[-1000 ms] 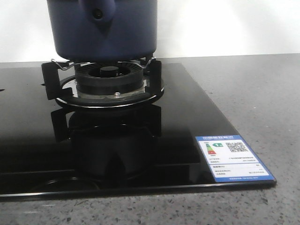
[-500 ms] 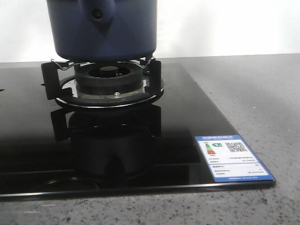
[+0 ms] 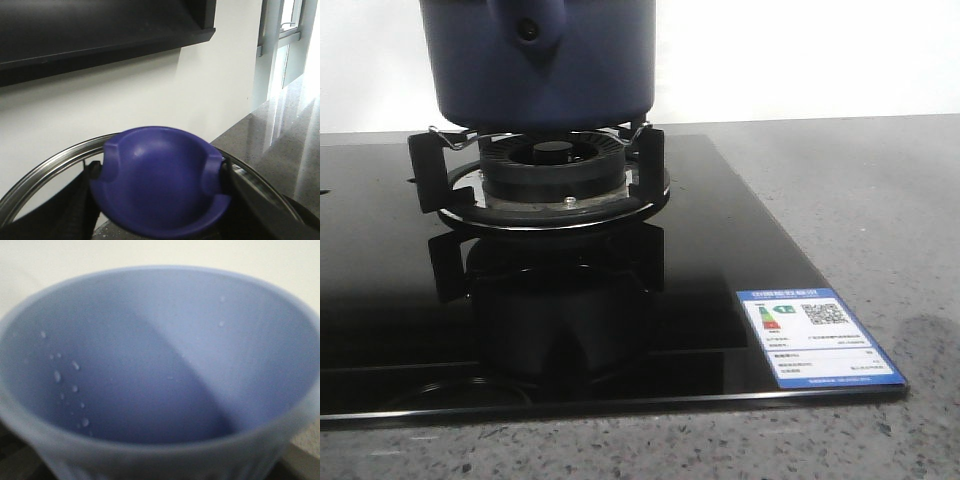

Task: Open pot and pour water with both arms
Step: 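Lower the cup onto the counter and open the right gripper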

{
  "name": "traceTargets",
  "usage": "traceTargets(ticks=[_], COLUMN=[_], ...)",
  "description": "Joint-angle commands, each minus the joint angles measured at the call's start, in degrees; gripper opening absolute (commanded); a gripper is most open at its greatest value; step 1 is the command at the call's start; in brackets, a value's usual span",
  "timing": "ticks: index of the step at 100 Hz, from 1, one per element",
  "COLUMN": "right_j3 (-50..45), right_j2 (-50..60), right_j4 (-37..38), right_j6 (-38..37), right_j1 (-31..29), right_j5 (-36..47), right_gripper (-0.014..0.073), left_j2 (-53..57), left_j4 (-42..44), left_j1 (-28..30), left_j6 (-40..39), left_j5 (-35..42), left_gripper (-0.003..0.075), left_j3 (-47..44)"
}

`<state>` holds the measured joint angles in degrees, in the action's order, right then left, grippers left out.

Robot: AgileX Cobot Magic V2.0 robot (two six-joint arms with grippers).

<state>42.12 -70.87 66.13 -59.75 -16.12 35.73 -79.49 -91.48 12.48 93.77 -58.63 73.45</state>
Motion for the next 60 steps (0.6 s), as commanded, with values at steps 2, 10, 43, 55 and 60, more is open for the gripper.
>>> traceTargets(ticks=[2,10,43,55,60], right_j3=[-0.4,-1.8,-5.0,-5.0,-5.0], right_j2=[0.2,-1.1,-10.2,-13.7,-15.1], right_j4=[-5.8,-5.8,-7.2,-11.8,-14.3], right_j6=[7.7,9.0,16.5,22.2,24.0], right_j1=[-0.5,-0.5,-0.5,-0.5,-0.5], right_j5=[5.1,5.1,11.6,14.4,15.5], right_gripper=[0.0261,0.0261,0.0261,0.0261,0.0261], left_j2=[2.3,2.3,2.3,2.3,2.3], left_j4=[-5.8,-5.7,-3.2,-2.8,-2.9], left_j1=[0.2,0.2,0.2,0.2,0.2], left_j6=[-0.5,-0.5,-0.5,-0.5,-0.5], left_j5=[-0.8,-0.8,-0.8,-0.8,-0.8], left_gripper=[0.0337,0.0337,0.0337,0.0337,0.0337], left_j3=[2.2,2.2,2.2,2.2,2.2])
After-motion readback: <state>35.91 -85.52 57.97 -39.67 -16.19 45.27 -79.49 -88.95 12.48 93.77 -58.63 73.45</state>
